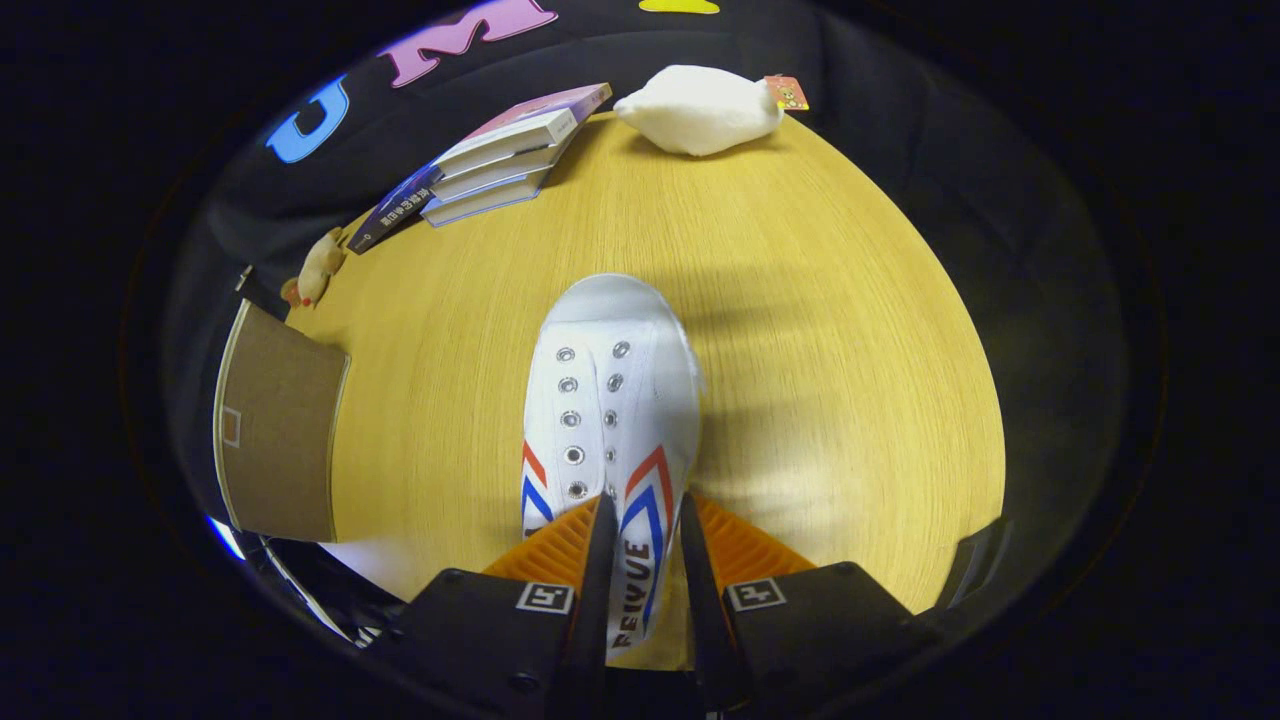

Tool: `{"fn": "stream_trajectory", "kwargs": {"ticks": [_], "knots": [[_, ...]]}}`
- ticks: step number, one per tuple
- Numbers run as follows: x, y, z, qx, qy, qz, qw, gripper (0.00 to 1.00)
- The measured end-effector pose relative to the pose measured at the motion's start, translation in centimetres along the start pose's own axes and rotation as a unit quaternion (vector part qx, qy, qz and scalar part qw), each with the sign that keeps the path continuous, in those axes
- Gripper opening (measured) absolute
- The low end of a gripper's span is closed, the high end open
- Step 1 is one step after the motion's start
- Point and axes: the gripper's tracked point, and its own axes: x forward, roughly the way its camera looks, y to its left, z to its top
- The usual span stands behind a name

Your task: Open the storage box then place both shoes into the box .Put the left shoe in first, then the right shoe, with the right side of both shoes facing outward in a uniform manner.

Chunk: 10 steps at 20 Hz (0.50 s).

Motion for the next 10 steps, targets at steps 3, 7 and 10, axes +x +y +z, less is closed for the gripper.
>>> {"fn": "stream_trajectory", "kwargs": {"ticks": [3,7,10], "knots": [[-0.1,0.0,0.4,0.032,0.012,0.000,0.999,0.38],[-0.5,-0.3,0.6,0.039,0.004,-0.019,0.999,0.13],[-1.2,0.7,0.4,0.073,0.009,-0.006,0.997,0.07]]}}
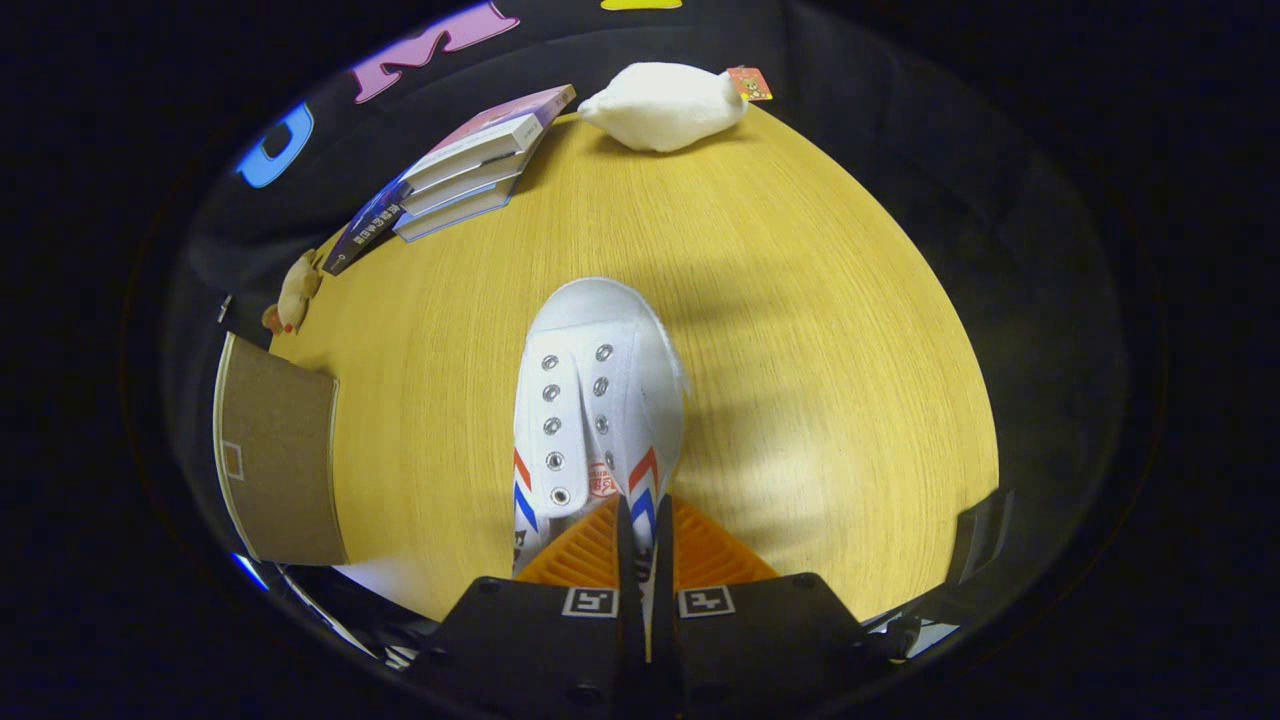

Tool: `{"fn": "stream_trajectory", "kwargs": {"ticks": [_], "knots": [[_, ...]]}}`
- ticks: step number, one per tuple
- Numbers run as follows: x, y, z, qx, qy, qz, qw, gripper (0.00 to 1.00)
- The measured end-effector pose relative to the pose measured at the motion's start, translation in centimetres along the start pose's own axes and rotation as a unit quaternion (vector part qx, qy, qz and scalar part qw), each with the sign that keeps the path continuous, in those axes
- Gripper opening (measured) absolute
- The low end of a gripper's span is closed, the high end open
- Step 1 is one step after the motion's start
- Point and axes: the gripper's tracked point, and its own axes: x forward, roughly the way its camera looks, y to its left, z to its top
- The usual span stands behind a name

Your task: Open the storage box then place both shoes into the box .Put the left shoe in first, then the right shoe, with the right side of both shoes facing outward in a uniform manner.

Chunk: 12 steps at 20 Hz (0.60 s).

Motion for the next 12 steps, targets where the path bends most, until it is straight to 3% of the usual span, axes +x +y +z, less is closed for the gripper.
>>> {"fn": "stream_trajectory", "kwargs": {"ticks": [2,6,12], "knots": [[-1.0,1.7,-0.1,0.032,-0.001,0.017,0.999,0.07],[-4.2,5.4,0.2,0.034,-0.020,0.022,0.999,0.07],[-11.4,15.3,1.7,0.025,-0.072,0.067,0.995,0.07]]}}
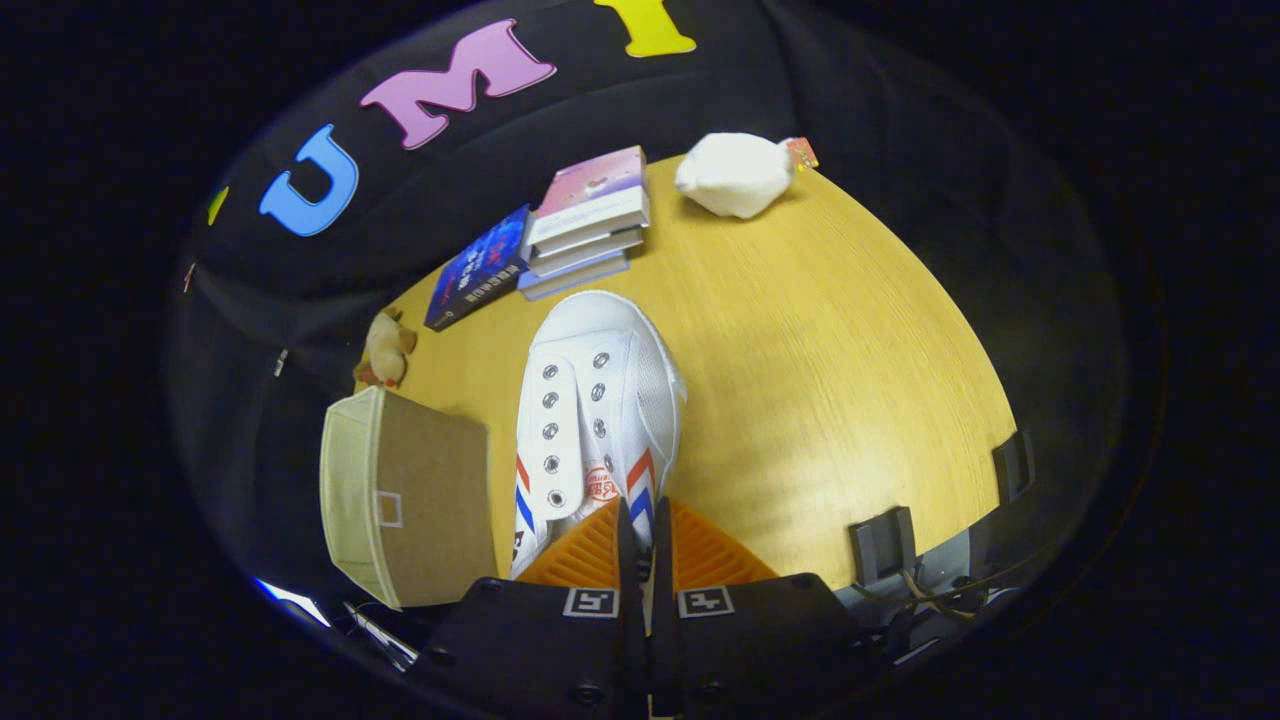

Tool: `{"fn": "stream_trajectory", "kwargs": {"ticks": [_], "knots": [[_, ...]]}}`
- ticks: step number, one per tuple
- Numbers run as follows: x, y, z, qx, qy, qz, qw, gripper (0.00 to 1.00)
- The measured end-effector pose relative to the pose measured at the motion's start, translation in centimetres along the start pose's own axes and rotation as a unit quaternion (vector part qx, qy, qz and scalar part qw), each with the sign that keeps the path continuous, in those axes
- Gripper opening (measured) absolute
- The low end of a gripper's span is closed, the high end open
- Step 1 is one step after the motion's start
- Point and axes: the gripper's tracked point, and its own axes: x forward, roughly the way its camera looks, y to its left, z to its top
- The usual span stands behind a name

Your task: Open the storage box then place both shoes into the box .Put the left shoe in first, then the right shoe, with the right side of both shoes facing outward in a uniform manner.

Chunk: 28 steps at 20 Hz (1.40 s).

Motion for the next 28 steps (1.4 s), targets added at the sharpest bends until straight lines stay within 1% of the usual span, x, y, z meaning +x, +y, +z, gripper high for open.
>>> {"fn": "stream_trajectory", "kwargs": {"ticks": [4,7,10,13,16,19,24,27,28], "knots": [[-2.6,7.7,-0.3,-0.005,-0.017,0.045,0.999,0.07],[-3.3,13.4,-2.0,0.001,-0.013,0.084,0.996,0.06],[-2.9,18.3,-4.0,0.002,0.006,0.115,0.993,0.07],[-2.0,21.7,-5.8,-0.015,0.026,0.127,0.991,0.07],[-0.3,24.4,-7.3,-0.029,0.042,0.128,0.990,0.07],[2.0,26.2,-7.9,-0.040,0.046,0.118,0.991,0.07],[5.4,25.5,-8.9,-0.063,0.054,0.053,0.995,0.07],[6.5,25.3,-9.8,-0.072,0.061,0.034,0.995,0.08],[6.6,25.7,-10.1,-0.072,0.064,0.041,0.995,0.08]]}}
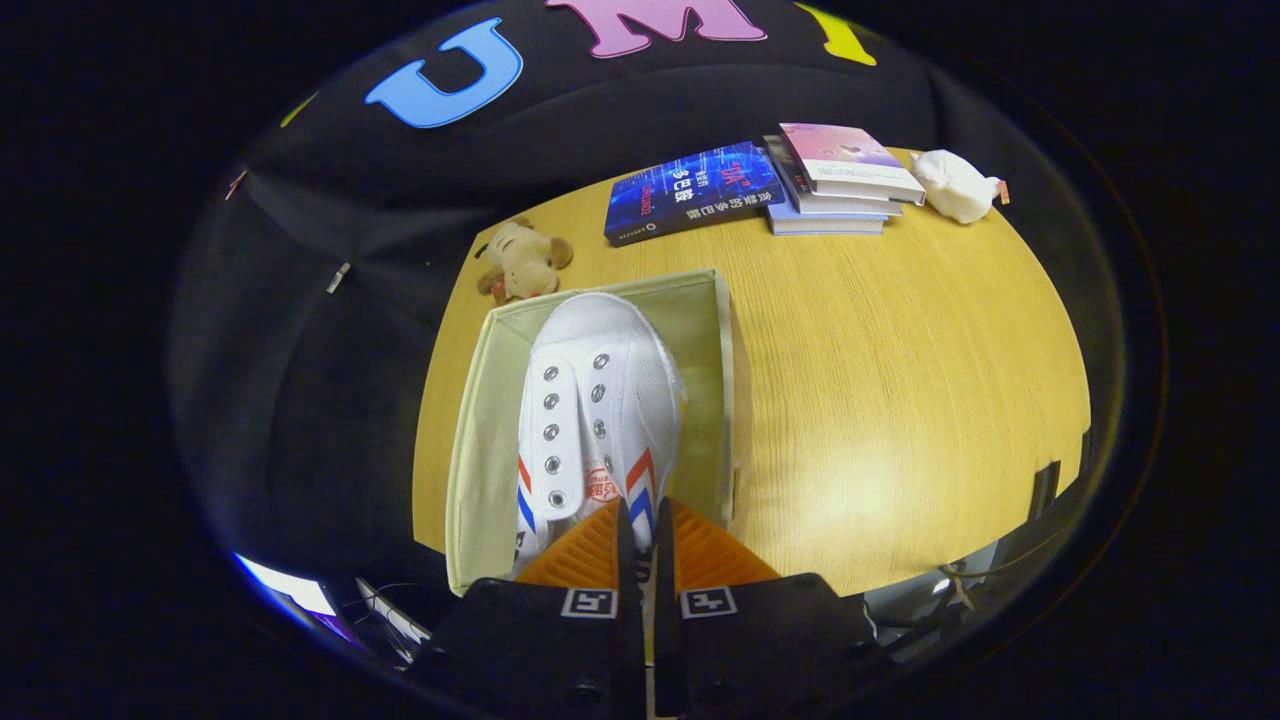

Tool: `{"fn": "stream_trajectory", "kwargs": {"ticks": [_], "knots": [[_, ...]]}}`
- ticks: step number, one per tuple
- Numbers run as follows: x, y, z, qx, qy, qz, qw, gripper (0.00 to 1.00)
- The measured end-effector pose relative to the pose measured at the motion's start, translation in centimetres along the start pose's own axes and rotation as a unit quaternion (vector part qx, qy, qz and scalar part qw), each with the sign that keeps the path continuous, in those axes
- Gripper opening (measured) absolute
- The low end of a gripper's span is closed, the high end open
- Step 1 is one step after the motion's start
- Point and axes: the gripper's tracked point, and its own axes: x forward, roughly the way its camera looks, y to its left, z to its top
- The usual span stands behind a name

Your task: Open the storage box then place both shoes into the box .Put the left shoe in first, then the right shoe, with the right side of both shoes facing outward in a uniform manner.

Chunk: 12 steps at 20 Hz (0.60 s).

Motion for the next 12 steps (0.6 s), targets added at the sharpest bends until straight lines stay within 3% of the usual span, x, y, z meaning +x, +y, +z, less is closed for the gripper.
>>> {"fn": "stream_trajectory", "kwargs": {"ticks": [2,4,6,12], "knots": [[-0.2,2.2,0.0,0.004,-0.004,0.042,0.999,0.28],[-1.4,2.8,0.7,-0.013,-0.017,0.055,0.998,0.63],[-2.4,1.9,1.6,-0.037,-0.038,0.043,0.998,0.97],[-6.7,-0.9,4.1,-0.050,-0.102,0.020,0.993,0.99]]}}
